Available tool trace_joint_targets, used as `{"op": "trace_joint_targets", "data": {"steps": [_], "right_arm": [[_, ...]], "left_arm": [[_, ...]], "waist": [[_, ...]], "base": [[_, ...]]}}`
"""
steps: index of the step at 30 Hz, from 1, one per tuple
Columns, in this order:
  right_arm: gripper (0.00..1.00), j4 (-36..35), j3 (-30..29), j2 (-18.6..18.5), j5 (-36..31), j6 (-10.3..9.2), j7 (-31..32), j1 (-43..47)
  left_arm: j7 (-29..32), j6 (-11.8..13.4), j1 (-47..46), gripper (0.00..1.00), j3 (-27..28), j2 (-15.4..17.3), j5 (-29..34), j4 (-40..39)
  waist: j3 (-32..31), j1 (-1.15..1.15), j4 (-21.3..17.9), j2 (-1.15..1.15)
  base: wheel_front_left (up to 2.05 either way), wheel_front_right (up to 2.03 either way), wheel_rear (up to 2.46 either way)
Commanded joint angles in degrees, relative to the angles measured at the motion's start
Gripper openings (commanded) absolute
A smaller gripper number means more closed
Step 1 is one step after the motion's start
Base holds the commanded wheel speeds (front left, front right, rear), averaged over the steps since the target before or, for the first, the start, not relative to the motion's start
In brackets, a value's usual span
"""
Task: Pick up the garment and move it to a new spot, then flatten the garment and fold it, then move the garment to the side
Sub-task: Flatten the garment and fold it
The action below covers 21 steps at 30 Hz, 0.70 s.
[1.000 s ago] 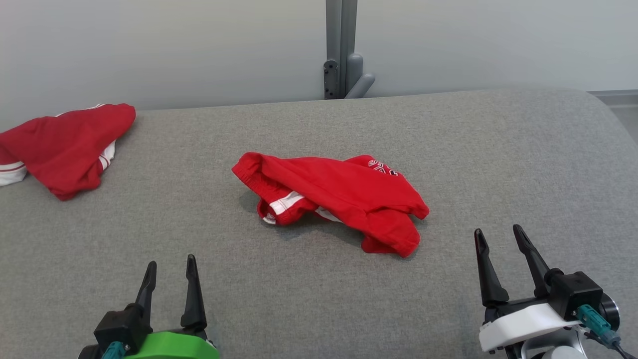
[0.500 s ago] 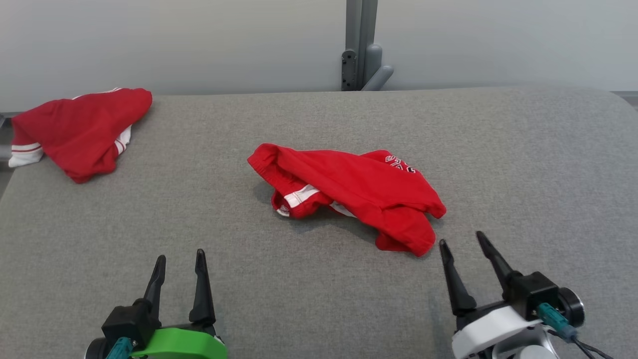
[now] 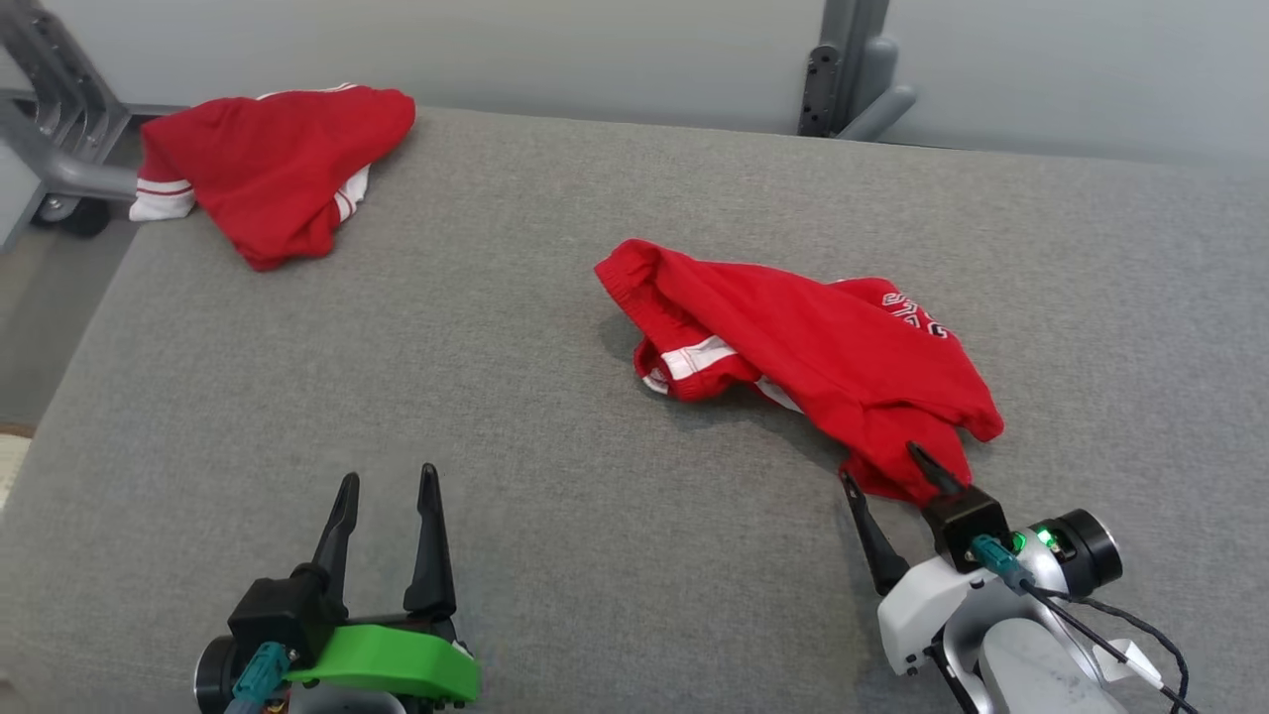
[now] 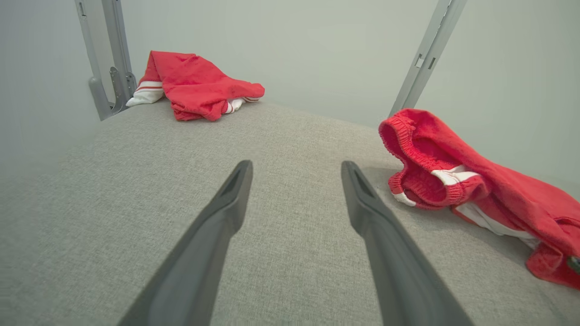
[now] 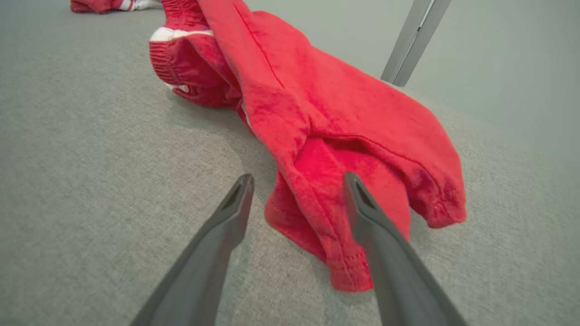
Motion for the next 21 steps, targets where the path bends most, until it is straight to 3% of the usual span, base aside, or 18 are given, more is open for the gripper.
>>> {"op": "trace_joint_targets", "data": {"steps": [1, 3, 4, 6, 7, 8, 12, 21], "right_arm": [[1.00, 1.97, -0.81, -0.21, -1.05, -0.04, -0.04, -1.68], [1.00, 3.02, -1.23, -0.21, -1.38, -0.04, -0.04, -2.31], [0.45, 4.48, -2.04, -0.22, -1.88, -0.04, -0.04, -3.49], [0.17, 4.77, -2.80, -0.23, -1.46, -0.04, -0.04, -4.29], [0.17, 4.77, -2.80, -0.23, -1.46, -0.04, -0.04, -4.29], [0.00, 4.31, -3.14, -0.23, -1.00, -0.04, -0.04, -4.44], [0.00, 0.97, -3.17, -0.23, 0.68, -0.04, -0.04, -3.69], [0.00, -14.48, -1.88, -0.33, 4.26, -0.04, -0.04, -0.30]], "left_arm": [[-0.02, 0.18, -1.07, 1.00, -0.17, 0.07, -0.54, 0.01], [-0.01, 0.21, -1.08, 1.00, -0.26, 0.06, -0.65, 0.04], [-0.02, 0.26, -1.10, 1.00, -0.38, 0.07, -0.74, 0.10], [-0.02, 0.42, -0.97, 1.00, -0.37, 0.06, -0.77, 0.02], [-0.02, 0.42, -0.97, 1.00, -0.37, 0.06, -0.77, 0.02], [-0.02, 0.47, -0.84, 1.00, -0.33, 0.06, -0.72, 0.00], [-0.02, 0.54, 0.21, 1.00, -0.29, 0.06, -0.64, 0.19], [-0.02, 0.40, 1.37, 1.00, -0.97, 0.07, -0.17, 0.53]], "waist": [[2.59, 0.00, 4.11, 0.10], [2.74, 0.00, 4.67, 0.10], [2.94, 0.00, 5.48, 0.10], [2.97, 0.00, 5.83, 0.10], [2.97, 0.00, 5.83, 0.10], [2.92, 0.00, 5.87, 0.10], [2.25, 0.00, 5.00, 0.10], [-0.49, 0.00, 1.34, 0.10]], "base": [[0.00, 0.00, 0.00], [0.00, 0.00, 0.00], [0.00, 0.00, 0.00], [0.00, 0.00, 0.00], [0.00, 0.00, 0.00], [0.00, 0.00, 0.00], [0.00, 0.00, 0.00], [0.00, 0.00, 0.00]]}}
